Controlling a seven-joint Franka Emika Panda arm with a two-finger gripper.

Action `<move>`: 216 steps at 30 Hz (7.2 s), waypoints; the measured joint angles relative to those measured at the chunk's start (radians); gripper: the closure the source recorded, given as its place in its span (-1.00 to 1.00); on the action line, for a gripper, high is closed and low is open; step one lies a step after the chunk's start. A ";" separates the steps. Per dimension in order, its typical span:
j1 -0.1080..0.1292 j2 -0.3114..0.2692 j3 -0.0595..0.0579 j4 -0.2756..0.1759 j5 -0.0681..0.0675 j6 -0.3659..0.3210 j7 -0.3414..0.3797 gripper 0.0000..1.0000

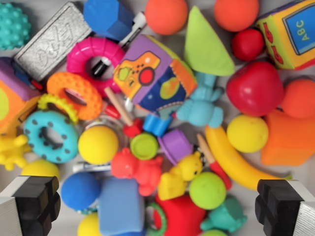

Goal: Pick an object from the bin

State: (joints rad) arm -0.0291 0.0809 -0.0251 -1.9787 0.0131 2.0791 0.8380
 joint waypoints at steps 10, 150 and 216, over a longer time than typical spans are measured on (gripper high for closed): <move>0.000 0.000 0.000 0.000 0.000 0.000 0.000 -1.00; 0.052 0.359 -0.004 -0.070 0.007 0.411 0.595 1.00; 0.052 0.042 -0.006 0.150 -0.003 -0.126 0.603 1.00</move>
State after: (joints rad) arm 0.0230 0.1227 -0.0307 -1.8288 0.0099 1.9527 1.4410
